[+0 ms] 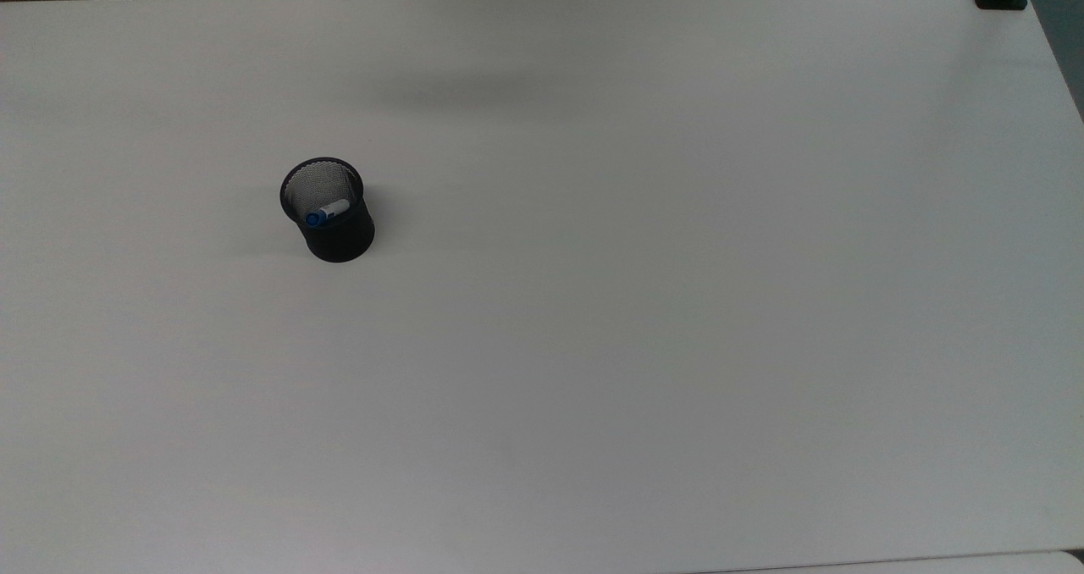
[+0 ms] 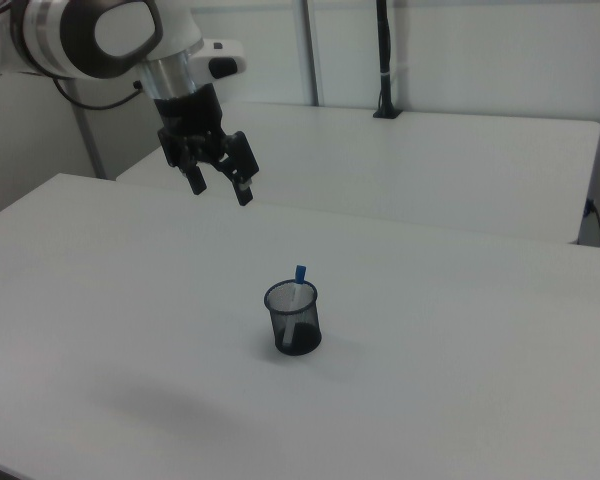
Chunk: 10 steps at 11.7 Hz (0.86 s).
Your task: Insert the marker
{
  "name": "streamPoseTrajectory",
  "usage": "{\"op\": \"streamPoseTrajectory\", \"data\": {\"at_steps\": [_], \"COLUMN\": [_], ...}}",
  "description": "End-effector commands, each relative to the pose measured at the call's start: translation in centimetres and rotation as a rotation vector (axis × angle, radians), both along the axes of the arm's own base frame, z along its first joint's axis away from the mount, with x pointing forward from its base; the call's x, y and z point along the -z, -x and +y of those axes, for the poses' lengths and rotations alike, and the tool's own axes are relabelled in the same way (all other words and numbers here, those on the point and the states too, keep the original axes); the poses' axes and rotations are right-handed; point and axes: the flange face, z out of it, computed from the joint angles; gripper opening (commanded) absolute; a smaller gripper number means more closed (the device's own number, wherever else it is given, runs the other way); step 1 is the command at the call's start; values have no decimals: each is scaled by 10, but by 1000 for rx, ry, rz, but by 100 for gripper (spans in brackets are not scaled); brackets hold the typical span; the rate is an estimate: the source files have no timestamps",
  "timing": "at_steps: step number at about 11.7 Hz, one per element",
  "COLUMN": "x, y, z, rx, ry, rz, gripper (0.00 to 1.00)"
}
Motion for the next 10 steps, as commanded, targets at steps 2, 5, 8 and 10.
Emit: {"op": "streamPoseTrajectory", "data": {"at_steps": [2,5,8,10], "x": [-4,12,11,11], "y": [-31,-41,-39,-39], "z": [25,29,29,29], "rx": [-45,-62,-56,-55], "ry": [2,10,5,5], "rz": [-5,47,53,53], "gripper": [100,100,100,100]}}
